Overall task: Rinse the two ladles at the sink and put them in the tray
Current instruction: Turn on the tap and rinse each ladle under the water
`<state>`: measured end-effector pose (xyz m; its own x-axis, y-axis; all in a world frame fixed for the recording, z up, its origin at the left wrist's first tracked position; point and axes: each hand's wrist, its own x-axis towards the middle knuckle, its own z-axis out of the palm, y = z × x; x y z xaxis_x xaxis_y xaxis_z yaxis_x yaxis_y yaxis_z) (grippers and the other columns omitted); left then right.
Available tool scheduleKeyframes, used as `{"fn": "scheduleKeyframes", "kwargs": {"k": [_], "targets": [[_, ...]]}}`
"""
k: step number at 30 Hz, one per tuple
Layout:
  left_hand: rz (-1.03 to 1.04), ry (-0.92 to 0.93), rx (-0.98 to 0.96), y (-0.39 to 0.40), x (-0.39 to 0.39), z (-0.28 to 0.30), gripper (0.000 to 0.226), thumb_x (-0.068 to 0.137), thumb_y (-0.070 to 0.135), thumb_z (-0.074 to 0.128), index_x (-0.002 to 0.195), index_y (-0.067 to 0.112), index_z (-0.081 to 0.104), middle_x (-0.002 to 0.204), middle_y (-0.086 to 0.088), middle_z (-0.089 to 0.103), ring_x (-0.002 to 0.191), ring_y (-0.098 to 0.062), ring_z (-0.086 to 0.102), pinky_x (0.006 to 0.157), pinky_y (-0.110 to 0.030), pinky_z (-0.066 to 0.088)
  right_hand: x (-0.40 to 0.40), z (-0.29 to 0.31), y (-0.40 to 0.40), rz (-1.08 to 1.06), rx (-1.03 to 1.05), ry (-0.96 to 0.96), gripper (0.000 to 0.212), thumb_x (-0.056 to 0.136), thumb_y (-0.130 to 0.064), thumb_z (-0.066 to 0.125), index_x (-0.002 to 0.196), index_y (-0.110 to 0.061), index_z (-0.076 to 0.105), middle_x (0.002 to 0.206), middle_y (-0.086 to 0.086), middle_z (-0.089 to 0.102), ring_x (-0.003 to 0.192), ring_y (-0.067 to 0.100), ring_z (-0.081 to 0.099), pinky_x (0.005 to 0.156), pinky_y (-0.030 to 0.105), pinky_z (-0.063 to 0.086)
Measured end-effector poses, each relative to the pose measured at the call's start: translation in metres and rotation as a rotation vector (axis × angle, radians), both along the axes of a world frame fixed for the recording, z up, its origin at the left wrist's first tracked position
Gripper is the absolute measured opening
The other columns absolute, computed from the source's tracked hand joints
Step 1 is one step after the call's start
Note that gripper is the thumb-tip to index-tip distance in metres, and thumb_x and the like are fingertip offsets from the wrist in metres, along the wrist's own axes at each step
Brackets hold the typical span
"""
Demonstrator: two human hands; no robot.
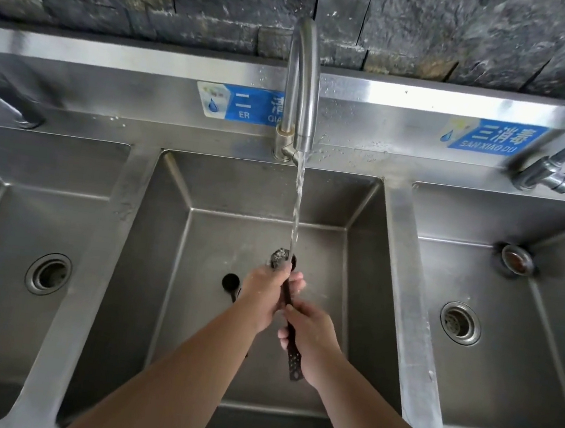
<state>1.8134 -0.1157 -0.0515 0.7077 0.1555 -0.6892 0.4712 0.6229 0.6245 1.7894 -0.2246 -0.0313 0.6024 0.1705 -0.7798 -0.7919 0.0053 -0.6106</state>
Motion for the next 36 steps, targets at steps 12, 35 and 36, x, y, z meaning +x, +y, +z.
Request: {"fn": "scheduleKeyframes", "kwargs": {"k": [12,35,36], "targets": [[-0.17,-0.046,0.062,0.018,0.016,0.025,0.022,0.098,0.014,0.048,0.091,0.011,0.069,0.067,-0.008,0.06,0.04,-0.016,0.044,0.036,-0.027,0.037,0.056,0.014,0.023,-0.026,0.11,-0.054,0.019,0.096,-0.004,0.057,0.109,-0.007,0.07,0.064,0.009,0.063,0.05,0.017,0.054,0.046,0.028,0.046],[-0.156,-0.105,0.092,0.03,0.027,0.034,0.026,0.094,0.008,0.053,0.076,0.011,0.072,0.065,-0.009,0.066,0.043,-0.019,0.056,0.034,-0.025,0.04,0.054,0.024,0.031,0.061,-0.019,-0.25,0.009,0.089,-0.006,0.065,0.094,-0.009,0.072,0.064,0.006,0.067,0.05,0.013,0.055,0.047,0.025,0.046],[-0.18,-0.089,0.067,0.027,0.018,0.028,0.026,0.094,0.008,0.054,0.074,0.01,0.071,0.064,-0.01,0.064,0.043,-0.02,0.055,0.034,-0.025,0.04,0.046,0.019,0.026,0.067,-0.031,-0.212,0.009,0.089,-0.005,0.064,0.093,-0.006,0.072,0.063,0.007,0.066,0.05,0.013,0.055,0.047,0.026,0.046]]}}
